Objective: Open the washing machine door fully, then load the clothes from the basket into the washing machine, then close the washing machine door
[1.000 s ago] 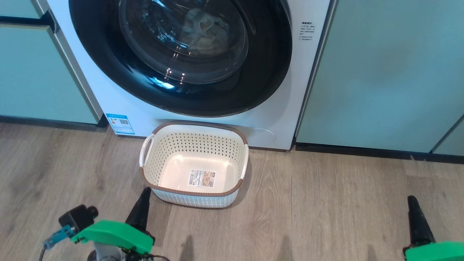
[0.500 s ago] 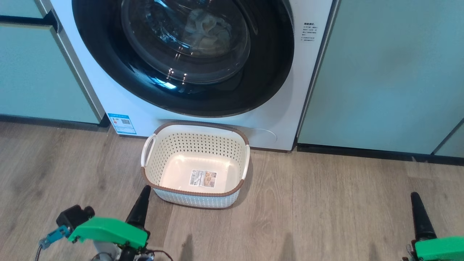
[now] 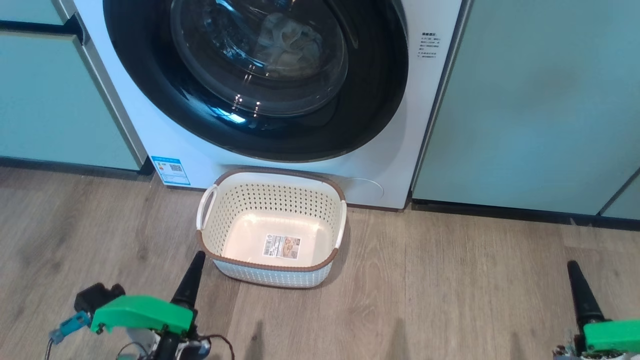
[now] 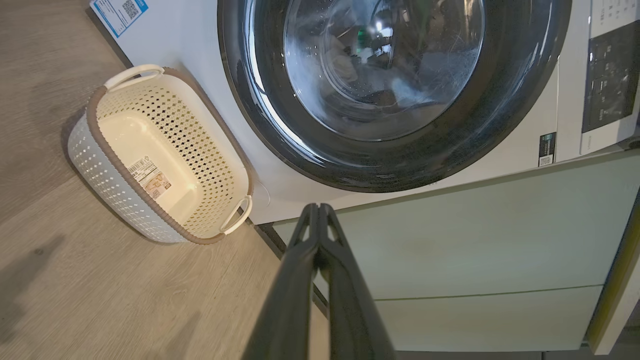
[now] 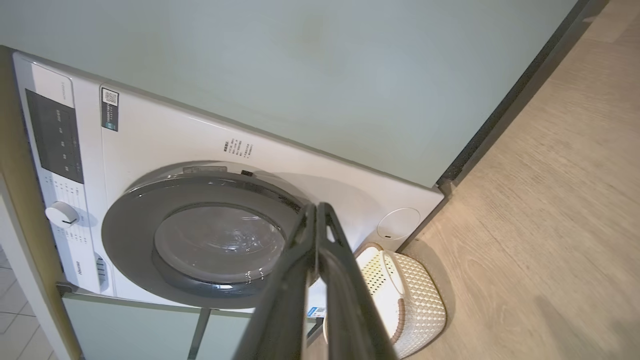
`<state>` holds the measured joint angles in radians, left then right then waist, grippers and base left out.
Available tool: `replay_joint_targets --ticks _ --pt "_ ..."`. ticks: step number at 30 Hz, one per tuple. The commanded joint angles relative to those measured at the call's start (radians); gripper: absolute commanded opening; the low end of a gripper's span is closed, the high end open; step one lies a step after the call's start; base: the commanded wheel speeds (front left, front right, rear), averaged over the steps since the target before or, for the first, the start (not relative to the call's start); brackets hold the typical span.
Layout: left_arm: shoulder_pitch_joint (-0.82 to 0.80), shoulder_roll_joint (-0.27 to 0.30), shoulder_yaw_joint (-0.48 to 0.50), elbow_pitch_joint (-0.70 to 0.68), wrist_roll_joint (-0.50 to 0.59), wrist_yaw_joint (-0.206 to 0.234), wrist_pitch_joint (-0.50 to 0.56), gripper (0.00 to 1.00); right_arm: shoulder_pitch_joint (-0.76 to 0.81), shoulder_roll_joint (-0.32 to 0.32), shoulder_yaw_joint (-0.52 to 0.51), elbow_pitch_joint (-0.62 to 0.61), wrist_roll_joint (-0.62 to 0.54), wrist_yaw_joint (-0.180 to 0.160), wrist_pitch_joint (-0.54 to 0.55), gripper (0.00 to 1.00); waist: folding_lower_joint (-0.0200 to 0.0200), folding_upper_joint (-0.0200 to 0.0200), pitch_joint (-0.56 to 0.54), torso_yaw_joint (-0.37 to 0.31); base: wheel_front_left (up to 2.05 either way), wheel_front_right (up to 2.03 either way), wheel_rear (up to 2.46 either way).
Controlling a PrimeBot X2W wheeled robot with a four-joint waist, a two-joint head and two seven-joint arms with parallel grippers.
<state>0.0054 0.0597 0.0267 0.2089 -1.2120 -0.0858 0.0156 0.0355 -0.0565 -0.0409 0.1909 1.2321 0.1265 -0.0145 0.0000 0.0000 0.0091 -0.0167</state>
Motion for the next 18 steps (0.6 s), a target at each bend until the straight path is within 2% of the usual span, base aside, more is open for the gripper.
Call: replay_joint_targets --ticks 1,18 --pt "-0.060 0.006 0.030 -0.024 -0.028 -0.011 0.008 0.00 -0.061 -0.022 0.003 -0.023 0.032 0.003 0.006 0.00 0.0000 0.0000 0.000 0.001 0.00 0.00 0.00" --pt "-0.085 0.001 0.054 0.004 -0.201 -0.027 0.048 0.00 -0.098 -0.023 -0.013 0.011 0.208 0.004 0.047 0.00 0.0000 0.0000 -0.003 0.008 0.00 0.00 0.00"
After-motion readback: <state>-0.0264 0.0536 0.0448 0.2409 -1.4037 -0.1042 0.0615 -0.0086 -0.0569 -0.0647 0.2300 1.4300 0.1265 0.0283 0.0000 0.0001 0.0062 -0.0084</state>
